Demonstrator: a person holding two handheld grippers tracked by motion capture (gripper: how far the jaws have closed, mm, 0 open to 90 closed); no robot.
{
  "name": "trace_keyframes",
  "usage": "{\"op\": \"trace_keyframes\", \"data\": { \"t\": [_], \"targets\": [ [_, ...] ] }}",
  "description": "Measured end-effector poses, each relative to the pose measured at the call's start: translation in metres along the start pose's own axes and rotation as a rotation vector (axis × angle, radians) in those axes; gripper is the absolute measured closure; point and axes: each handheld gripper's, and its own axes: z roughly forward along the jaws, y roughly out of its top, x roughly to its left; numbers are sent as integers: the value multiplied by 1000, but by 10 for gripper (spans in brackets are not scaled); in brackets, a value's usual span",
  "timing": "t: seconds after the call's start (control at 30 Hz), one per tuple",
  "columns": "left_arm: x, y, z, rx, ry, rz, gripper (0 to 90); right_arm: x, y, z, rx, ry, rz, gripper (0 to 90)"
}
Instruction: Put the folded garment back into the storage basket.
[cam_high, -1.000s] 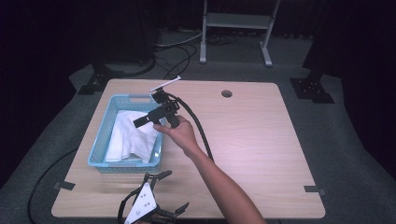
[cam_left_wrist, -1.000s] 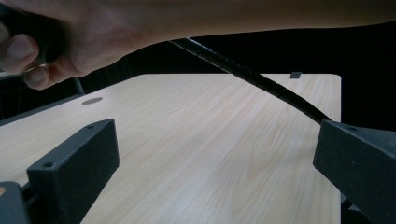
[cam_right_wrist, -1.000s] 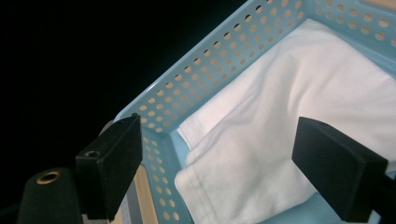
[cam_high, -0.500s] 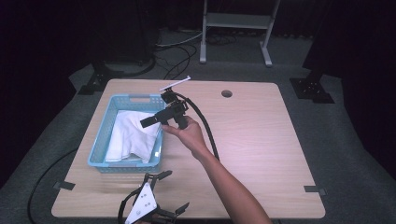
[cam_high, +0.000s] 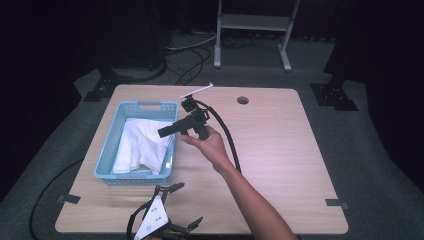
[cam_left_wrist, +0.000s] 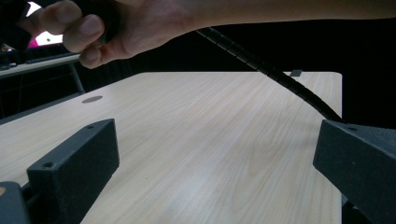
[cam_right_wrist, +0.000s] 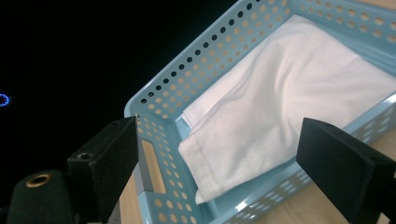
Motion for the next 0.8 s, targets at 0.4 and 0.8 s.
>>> {"op": "trace_keyframes", "data": {
  "t": [0.4,0.8],
  "targets": [
    [0,0,0,4,1,-1,0,-10,-12,-14,-23,-13,20,131],
    [-1,0,1,5,3,4,0,-18,-24,-28,-42,-26,39,131]
  ]
}}
